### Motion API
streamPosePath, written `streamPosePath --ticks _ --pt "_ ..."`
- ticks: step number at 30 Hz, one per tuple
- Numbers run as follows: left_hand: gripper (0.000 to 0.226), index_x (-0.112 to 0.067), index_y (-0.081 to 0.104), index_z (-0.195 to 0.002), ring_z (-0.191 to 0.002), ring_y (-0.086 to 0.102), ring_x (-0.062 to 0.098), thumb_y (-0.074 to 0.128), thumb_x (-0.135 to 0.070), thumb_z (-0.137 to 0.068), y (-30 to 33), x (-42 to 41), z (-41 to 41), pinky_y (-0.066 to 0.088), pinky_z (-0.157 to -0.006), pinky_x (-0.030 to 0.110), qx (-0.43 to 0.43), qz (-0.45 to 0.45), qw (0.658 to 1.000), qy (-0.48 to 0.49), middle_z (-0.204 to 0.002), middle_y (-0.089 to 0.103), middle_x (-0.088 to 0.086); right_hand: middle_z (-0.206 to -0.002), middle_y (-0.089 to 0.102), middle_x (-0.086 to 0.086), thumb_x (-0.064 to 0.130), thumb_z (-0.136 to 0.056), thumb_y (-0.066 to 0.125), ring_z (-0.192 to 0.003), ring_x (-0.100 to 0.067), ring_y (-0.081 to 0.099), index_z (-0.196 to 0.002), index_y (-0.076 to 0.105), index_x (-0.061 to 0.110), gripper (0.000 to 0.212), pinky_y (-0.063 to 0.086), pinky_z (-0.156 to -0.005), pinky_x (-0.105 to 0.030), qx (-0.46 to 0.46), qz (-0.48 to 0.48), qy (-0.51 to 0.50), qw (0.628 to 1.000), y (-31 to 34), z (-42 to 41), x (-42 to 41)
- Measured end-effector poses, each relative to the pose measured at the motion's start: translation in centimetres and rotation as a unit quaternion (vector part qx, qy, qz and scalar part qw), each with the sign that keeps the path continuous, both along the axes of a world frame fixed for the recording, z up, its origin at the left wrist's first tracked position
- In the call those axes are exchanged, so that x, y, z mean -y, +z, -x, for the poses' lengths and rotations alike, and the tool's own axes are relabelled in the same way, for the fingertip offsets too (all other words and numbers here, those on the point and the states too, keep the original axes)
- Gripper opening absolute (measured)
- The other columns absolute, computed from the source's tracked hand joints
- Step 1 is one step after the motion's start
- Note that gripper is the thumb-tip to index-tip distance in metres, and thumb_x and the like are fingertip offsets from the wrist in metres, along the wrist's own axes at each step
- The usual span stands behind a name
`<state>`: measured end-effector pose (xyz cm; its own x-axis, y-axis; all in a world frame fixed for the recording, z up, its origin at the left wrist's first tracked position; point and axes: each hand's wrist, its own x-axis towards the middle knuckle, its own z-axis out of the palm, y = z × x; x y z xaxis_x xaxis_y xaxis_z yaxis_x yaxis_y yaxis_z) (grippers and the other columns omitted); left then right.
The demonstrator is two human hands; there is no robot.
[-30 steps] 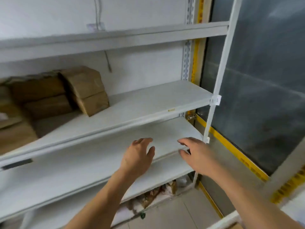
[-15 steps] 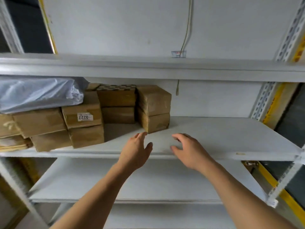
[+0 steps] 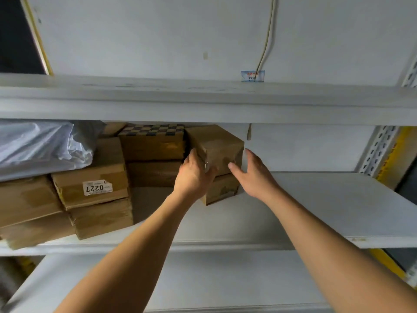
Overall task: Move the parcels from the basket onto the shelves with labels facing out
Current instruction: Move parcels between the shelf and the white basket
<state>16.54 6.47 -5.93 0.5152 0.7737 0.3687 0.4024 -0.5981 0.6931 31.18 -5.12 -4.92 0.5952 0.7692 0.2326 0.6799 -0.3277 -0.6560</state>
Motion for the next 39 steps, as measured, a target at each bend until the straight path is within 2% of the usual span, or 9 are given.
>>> streamPosePath --ticks 3,6,12,15,19,24,29,35,39 --pt "0.077 -0.012 0.038 -0.151 -0.124 0.064 0.033 0.071 -0.051 -0.094 -0.1 -1.1 -1.4 0.054 -0.099 0.039 0.021 0.033 0.999 -0.001 -0.142 0.062 0.012 -0.173 0.025 -0.007 0.069 -0.1 0.052 -0.157 -0.028 0.03 -0.169 0.011 0.018 0.095 0.027 -0.125 -0.04 -0.074 -0.017 -0.003 0.997 0.6 -1.9 -2.0" --pt "0.085 -0.012 0.031 -0.158 -0.131 0.061 0.031 0.071 -0.052 -0.095 -0.3 -1.6 -2.3 0.049 -0.098 0.03 0.026 0.074 0.997 -0.005 -0.147 0.06 0.009 -0.162 0.046 0.001 0.087 -0.082 0.054 -0.146 -0.026 0.047 -0.163 0.029 0.031 0.102 0.041 -0.119 -0.046 -0.168 -0.043 0.013 0.985 0.2 -3.4 -3.4" --pt "0.108 -0.02 0.025 -0.162 -0.137 0.058 0.024 0.072 -0.074 -0.082 -1.3 -1.6 -2.8 0.052 -0.111 0.041 0.05 0.098 0.993 -0.041 -0.154 0.055 0.004 -0.109 0.062 0.007 0.068 -0.094 0.062 -0.105 -0.011 0.06 -0.116 0.054 0.021 0.053 0.043 -0.075 -0.026 -0.206 -0.105 0.038 0.972 -0.1 -3.9 -3.9" --pt "0.105 -0.02 0.023 -0.162 -0.137 0.057 0.019 0.069 -0.073 -0.085 -1.1 -0.5 -2.5 0.05 -0.108 0.03 0.086 0.088 0.99 -0.062 -0.155 0.053 0.0 -0.103 0.058 0.001 0.068 -0.095 0.06 -0.097 -0.012 0.057 -0.104 0.045 0.018 0.053 0.042 -0.076 -0.029 -0.212 -0.146 0.024 0.966 -0.1 -3.4 -2.9" --pt "0.079 -0.018 0.034 -0.153 -0.122 0.063 0.012 0.056 -0.068 -0.095 -0.7 2.2 -2.2 0.049 -0.09 0.018 0.149 0.101 0.981 -0.074 -0.141 0.061 -0.002 -0.112 0.061 -0.012 0.073 -0.095 0.057 -0.105 -0.024 0.063 -0.108 0.044 0.012 0.064 0.053 -0.091 -0.046 -0.248 -0.193 -0.017 0.949 -0.6 -3.2 -0.6" --pt "0.044 -0.02 0.045 -0.137 -0.108 0.067 0.007 0.055 -0.049 -0.105 -2.0 4.4 -2.6 0.056 -0.089 0.028 0.186 0.104 0.972 -0.095 -0.122 0.068 -0.005 -0.107 0.065 -0.004 0.058 -0.095 0.069 -0.105 -0.027 0.068 -0.106 0.051 0.017 0.047 0.054 -0.102 -0.058 -0.264 -0.246 -0.062 0.931 -2.9 -2.8 3.7" --pt "0.049 -0.03 0.038 -0.154 -0.107 0.059 -0.019 0.055 -0.035 -0.108 -5.0 6.9 -3.7 0.049 -0.086 0.006 0.176 0.128 0.957 -0.194 -0.118 0.059 -0.036 -0.127 0.071 0.011 0.056 -0.094 0.071 -0.117 -0.012 0.069 -0.137 0.059 0.038 0.048 0.055 -0.107 -0.045 -0.256 -0.26 -0.08 0.928 -6.3 -1.7 9.6" --pt "0.054 -0.03 0.041 -0.157 -0.13 0.056 -0.002 0.055 -0.038 -0.106 -8.0 12.1 -6.3 0.048 -0.111 0.03 0.162 0.175 0.91 -0.338 -0.141 0.06 -0.023 -0.139 0.06 0.021 0.055 -0.095 0.071 -0.123 0.002 0.059 -0.151 0.048 0.046 0.061 0.048 -0.091 -0.015 -0.228 -0.269 -0.191 0.916 -8.4 -0.1 18.7" --pt "0.057 -0.032 0.041 -0.158 -0.136 0.054 0.0 0.057 -0.033 -0.103 -9.1 17.6 -8.3 0.044 -0.115 0.03 0.148 0.207 0.878 -0.405 -0.145 0.058 -0.026 -0.135 0.066 0.019 0.04 -0.096 0.075 -0.117 0.007 0.063 -0.147 0.054 0.041 0.054 0.053 -0.087 -0.009 -0.228 -0.323 -0.232 0.889 -8.8 0.9 25.5"
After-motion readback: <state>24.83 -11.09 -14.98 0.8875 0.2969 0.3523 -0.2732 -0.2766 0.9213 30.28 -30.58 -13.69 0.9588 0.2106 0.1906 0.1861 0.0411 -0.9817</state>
